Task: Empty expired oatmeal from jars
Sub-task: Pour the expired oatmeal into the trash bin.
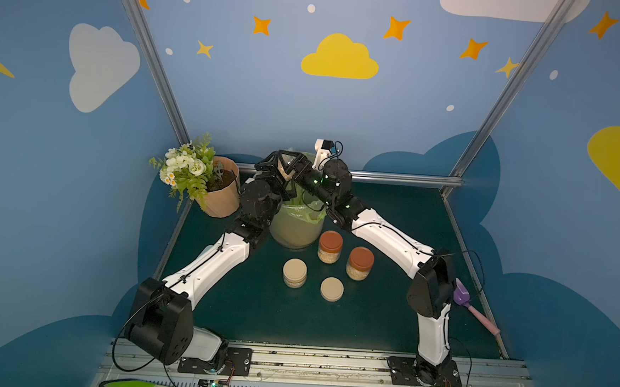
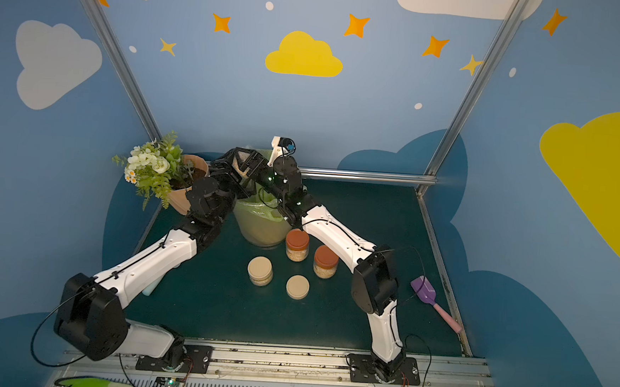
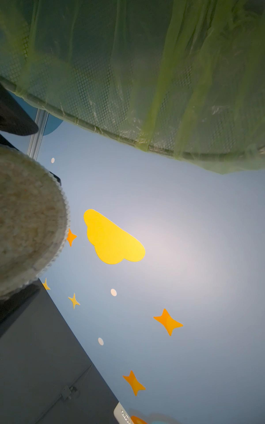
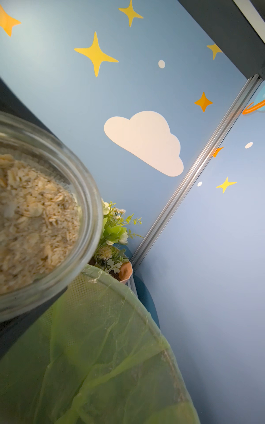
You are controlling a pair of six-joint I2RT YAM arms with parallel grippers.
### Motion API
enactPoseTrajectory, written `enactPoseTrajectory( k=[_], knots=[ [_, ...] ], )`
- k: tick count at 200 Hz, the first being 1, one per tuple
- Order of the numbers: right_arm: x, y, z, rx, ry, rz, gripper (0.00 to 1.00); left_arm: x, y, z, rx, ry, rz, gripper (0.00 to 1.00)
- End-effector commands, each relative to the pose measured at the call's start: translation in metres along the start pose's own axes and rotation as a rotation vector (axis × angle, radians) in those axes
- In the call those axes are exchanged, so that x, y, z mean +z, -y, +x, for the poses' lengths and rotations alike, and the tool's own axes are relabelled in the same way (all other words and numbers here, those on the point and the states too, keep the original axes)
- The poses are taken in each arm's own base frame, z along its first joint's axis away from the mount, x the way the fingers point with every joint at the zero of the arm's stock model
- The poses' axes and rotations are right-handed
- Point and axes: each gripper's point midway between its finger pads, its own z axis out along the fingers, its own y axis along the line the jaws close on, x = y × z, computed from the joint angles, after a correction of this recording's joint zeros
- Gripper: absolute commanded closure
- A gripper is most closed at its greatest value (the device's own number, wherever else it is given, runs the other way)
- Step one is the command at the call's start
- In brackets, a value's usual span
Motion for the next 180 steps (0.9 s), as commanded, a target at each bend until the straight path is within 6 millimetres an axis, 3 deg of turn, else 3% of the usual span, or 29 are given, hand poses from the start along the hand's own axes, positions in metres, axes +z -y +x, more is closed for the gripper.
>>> enactPoseTrajectory(
  k=[1,118,180],
  knots=[
    [-0.008,-0.043,-0.019,-0.011,0.041,-0.13,0.65,0.003,0.009,0.012,-0.014,-0.042,0.025,0.02],
    [0.0,-0.037,-0.006,-0.011,-0.004,-0.142,0.66,0.013,0.01,0.019,-0.021,-0.059,0.033,0.02],
    [0.003,-0.036,0.003,-0.053,-0.013,-0.128,0.66,0.014,0.012,0.02,-0.023,-0.061,0.041,0.08]
  ],
)
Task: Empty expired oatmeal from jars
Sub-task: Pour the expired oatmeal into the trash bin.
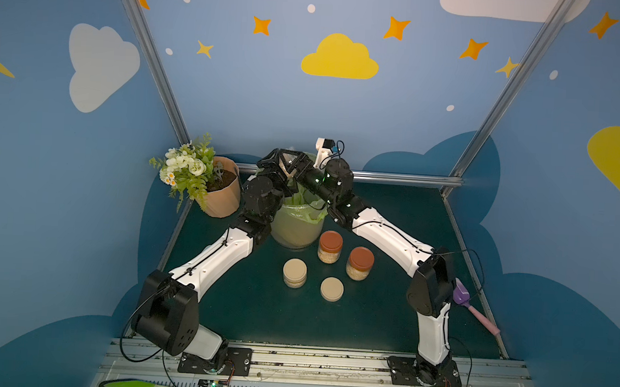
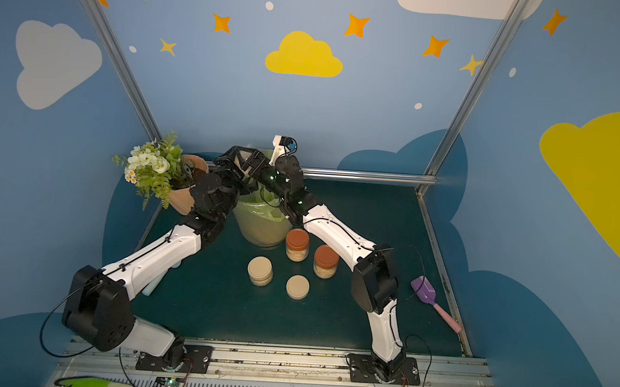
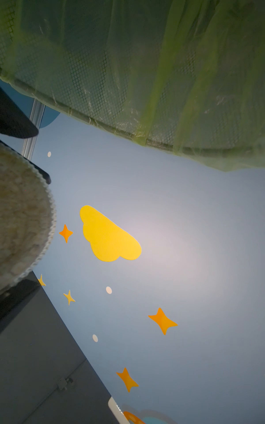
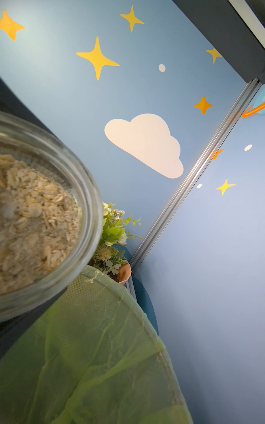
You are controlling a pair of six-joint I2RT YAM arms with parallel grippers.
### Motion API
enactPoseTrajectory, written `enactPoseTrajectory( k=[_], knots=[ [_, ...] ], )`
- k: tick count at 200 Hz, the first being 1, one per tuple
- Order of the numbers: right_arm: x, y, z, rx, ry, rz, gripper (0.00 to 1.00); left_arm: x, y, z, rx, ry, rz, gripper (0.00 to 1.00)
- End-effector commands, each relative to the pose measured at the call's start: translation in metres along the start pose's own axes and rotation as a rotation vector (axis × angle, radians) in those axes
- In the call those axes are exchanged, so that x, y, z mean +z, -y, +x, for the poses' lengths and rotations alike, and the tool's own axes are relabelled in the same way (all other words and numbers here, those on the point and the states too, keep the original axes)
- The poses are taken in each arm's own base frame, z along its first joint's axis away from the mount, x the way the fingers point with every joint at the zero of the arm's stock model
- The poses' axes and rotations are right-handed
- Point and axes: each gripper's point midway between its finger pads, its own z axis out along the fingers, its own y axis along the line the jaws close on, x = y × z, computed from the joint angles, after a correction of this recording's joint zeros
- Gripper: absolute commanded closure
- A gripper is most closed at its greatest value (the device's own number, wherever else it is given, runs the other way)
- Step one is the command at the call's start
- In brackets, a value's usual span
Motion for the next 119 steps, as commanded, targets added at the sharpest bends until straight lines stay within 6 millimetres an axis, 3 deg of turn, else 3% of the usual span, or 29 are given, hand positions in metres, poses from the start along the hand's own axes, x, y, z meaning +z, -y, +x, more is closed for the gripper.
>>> enactPoseTrajectory(
  k=[1,38,83,94,119],
  knots=[
    [0.002,-0.037,0.005,-0.046,-0.005,-0.106,0.66,0.003,0.009,0.019,0.002,-0.064,0.02,0.08],
    [0.01,-0.029,0.015,-0.042,-0.029,-0.095,0.66,0.006,0.008,0.021,-0.005,-0.068,0.02,0.16],
    [0.014,-0.027,0.026,-0.06,-0.054,-0.097,0.64,0.011,0.006,0.022,-0.018,-0.071,0.033,0.41],
    [0.013,-0.027,0.027,-0.062,-0.057,-0.098,0.6,0.012,0.004,0.019,-0.022,-0.065,0.034,0.46],
    [0.01,-0.028,0.026,-0.058,-0.058,-0.105,0.42,0.017,-0.002,0.015,-0.041,-0.067,0.039,0.56]
  ],
)
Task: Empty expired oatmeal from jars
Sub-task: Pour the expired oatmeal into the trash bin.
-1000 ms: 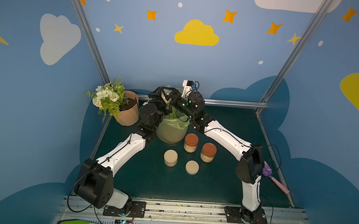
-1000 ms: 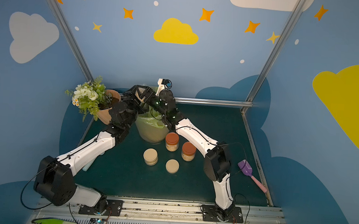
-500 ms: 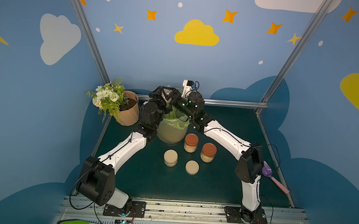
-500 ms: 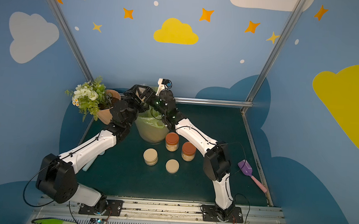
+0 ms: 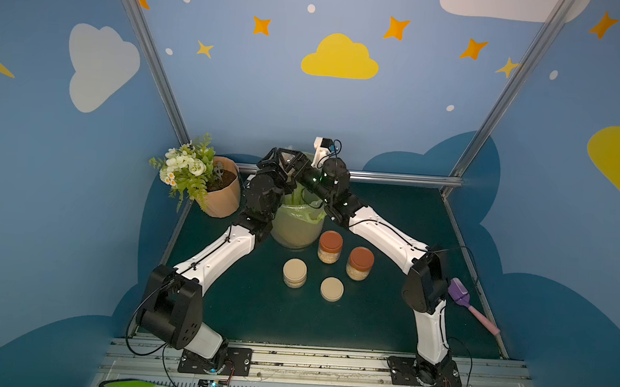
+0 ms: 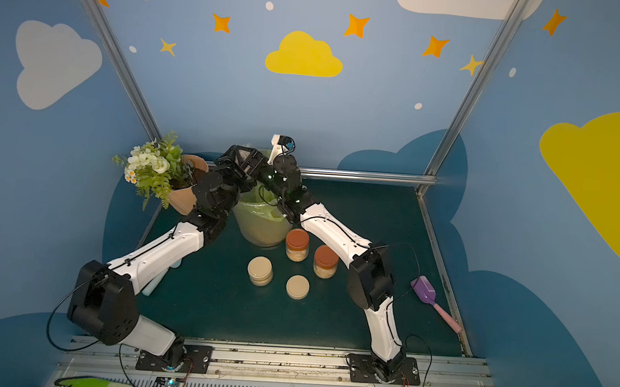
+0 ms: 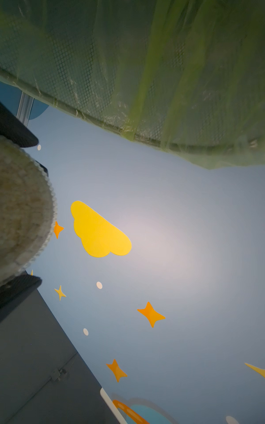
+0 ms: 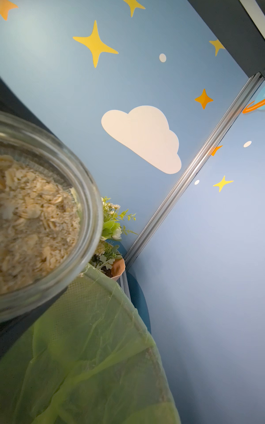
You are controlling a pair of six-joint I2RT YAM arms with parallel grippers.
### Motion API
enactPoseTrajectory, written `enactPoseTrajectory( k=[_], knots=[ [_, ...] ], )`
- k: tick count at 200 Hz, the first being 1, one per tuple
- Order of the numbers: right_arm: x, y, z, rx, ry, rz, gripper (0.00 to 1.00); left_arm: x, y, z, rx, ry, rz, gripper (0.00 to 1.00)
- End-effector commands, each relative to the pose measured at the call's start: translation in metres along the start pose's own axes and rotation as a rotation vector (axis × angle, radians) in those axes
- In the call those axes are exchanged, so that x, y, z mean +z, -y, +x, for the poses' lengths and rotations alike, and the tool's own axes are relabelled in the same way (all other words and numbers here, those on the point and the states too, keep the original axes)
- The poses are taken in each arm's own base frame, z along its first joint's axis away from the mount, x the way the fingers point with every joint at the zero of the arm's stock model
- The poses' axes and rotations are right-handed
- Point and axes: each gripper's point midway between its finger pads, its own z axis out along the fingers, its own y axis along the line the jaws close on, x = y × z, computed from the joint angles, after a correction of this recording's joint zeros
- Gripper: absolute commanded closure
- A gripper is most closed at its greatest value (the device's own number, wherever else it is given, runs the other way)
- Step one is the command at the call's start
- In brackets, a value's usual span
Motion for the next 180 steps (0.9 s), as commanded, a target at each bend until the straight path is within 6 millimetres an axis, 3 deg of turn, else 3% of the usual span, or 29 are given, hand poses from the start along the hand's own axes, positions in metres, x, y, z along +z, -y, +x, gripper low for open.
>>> enactPoseTrajectory(
  k=[1,24,98,180],
  knots=[
    [-0.001,-0.036,0.025,-0.02,-0.073,-0.116,0.41,0.006,-0.003,0.023,-0.019,-0.098,0.008,0.56],
    [-0.005,-0.035,0.018,-0.014,-0.059,-0.113,0.26,0.01,-0.004,0.021,-0.019,-0.104,0.022,0.61],
    [-0.011,-0.019,0.002,0.057,-0.035,-0.097,0.05,0.019,-0.003,0.018,0.014,-0.114,0.056,0.73],
    [-0.025,-0.001,-0.003,0.072,-0.033,0.012,0.03,0.028,0.003,0.02,0.062,-0.121,0.076,0.75]
  ],
)
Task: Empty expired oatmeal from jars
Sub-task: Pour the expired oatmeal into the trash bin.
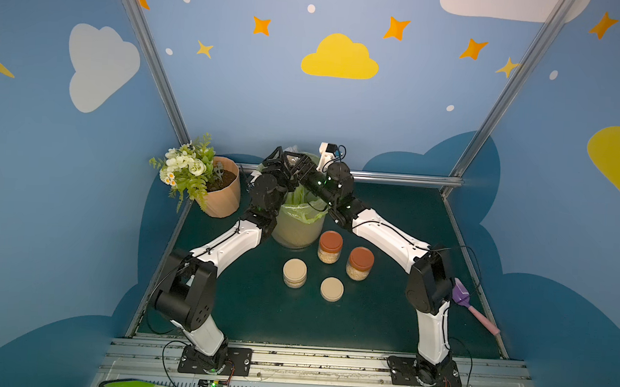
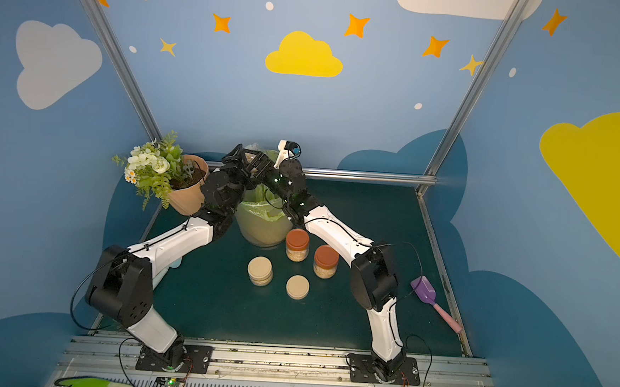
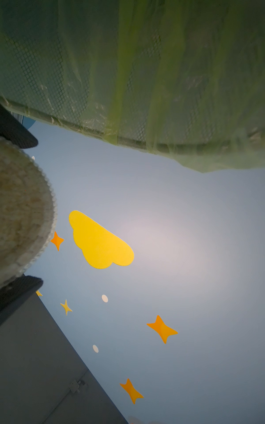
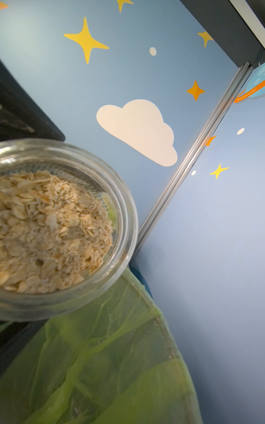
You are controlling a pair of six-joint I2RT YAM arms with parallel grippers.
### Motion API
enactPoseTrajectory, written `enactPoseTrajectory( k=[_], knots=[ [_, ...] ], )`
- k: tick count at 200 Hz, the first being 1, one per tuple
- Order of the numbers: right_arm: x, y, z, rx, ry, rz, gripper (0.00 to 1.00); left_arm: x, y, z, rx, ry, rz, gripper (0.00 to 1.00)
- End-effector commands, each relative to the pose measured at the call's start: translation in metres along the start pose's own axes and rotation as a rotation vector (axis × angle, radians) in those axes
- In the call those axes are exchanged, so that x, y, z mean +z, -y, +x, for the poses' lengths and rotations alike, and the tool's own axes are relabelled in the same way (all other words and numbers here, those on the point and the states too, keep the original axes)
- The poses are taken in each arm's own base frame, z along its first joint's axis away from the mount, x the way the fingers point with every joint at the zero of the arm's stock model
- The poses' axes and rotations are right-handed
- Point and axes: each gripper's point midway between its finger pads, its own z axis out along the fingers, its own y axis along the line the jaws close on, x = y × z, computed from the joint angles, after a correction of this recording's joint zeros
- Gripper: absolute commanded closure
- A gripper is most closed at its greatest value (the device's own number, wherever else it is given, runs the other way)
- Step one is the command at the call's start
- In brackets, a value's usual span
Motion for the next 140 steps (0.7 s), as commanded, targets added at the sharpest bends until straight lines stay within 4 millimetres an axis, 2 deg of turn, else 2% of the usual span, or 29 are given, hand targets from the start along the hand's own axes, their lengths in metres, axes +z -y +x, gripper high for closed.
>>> enactPoseTrajectory(
  k=[1,48,68,140],
  knots=[
    [-0.016,-0.027,0.001,0.001,-0.032,-0.016,0.03,0.003,0.022,0.025,-0.012,-0.088,0.057,0.75],
    [-0.039,-0.029,-0.017,-0.09,0.019,0.07,0.03,-0.002,0.028,0.026,0.046,-0.088,0.042,0.75],
    [-0.046,-0.024,-0.024,-0.107,0.032,0.104,0.03,-0.006,0.033,0.024,0.073,-0.087,0.03,0.75],
    [-0.064,-0.015,-0.042,-0.135,0.074,0.136,0.03,-0.024,0.04,-0.007,0.155,-0.021,-0.01,0.75]
  ],
)
